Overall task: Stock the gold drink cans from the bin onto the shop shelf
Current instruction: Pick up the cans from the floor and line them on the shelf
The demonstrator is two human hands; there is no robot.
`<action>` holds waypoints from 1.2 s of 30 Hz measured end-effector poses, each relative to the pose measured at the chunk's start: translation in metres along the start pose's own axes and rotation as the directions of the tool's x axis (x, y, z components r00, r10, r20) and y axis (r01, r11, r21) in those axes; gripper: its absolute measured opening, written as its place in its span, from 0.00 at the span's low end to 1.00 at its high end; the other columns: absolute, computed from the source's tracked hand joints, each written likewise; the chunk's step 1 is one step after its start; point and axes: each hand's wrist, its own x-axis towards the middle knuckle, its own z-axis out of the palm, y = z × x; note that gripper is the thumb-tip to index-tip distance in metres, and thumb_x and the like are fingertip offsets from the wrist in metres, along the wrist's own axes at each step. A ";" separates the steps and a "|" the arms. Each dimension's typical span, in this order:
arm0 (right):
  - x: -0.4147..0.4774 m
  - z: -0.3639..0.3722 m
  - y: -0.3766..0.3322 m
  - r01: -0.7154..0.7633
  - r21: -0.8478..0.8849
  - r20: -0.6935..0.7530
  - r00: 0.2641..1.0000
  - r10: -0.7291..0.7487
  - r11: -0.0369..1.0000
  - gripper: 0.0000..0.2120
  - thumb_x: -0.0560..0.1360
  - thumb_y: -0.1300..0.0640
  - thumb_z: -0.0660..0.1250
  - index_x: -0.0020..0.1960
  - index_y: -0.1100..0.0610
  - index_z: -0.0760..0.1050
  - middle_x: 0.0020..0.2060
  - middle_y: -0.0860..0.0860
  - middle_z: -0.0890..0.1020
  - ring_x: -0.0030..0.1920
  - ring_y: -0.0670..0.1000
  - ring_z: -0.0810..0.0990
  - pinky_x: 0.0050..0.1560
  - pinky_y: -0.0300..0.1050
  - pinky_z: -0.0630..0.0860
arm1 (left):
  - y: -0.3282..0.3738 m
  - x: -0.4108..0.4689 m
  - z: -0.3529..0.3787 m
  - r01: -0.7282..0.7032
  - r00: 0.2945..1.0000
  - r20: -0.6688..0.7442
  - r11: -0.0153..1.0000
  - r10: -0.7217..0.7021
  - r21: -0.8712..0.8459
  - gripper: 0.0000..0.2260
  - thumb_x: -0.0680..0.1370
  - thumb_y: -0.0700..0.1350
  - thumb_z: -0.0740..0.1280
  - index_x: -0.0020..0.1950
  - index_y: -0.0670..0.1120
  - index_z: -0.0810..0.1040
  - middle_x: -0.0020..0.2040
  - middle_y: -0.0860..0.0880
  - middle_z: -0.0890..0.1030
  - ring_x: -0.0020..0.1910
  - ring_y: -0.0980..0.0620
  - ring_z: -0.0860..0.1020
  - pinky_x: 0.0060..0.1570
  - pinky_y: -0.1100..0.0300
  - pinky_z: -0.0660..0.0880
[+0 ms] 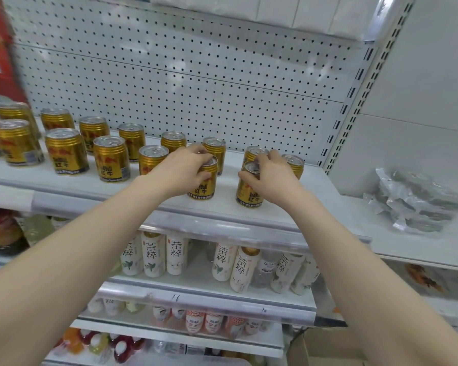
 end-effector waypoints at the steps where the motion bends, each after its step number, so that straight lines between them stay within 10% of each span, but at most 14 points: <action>1: -0.001 0.001 0.001 0.003 0.000 -0.007 1.000 -0.003 1.000 0.30 0.77 0.39 0.60 0.68 0.61 0.68 0.60 0.58 0.71 0.59 0.60 0.73 0.56 0.51 0.74 | 0.000 0.000 0.001 -0.002 1.000 0.001 1.000 0.002 -0.002 0.22 0.79 0.51 0.63 0.72 0.46 0.69 0.71 0.47 0.68 0.65 0.43 0.70 0.62 0.48 0.69; 21: -0.073 -0.002 -0.085 0.398 -0.252 -0.098 0.896 -0.432 0.882 0.25 0.80 0.45 0.54 0.67 0.61 0.71 0.58 0.58 0.77 0.56 0.59 0.76 0.55 0.54 0.75 | -0.053 -0.122 -0.040 -0.233 0.943 -0.227 0.970 0.243 0.071 0.17 0.77 0.51 0.65 0.62 0.44 0.78 0.57 0.46 0.79 0.55 0.46 0.76 0.50 0.51 0.77; 36: -0.167 0.150 -0.398 0.532 0.160 -0.075 0.847 -0.527 0.832 0.22 0.80 0.49 0.58 0.67 0.63 0.72 0.57 0.59 0.77 0.55 0.59 0.75 0.57 0.50 0.72 | -0.263 -0.417 -0.026 0.245 0.942 -0.217 0.966 -0.257 -0.082 0.16 0.77 0.49 0.68 0.63 0.45 0.77 0.57 0.47 0.78 0.57 0.47 0.75 0.56 0.57 0.70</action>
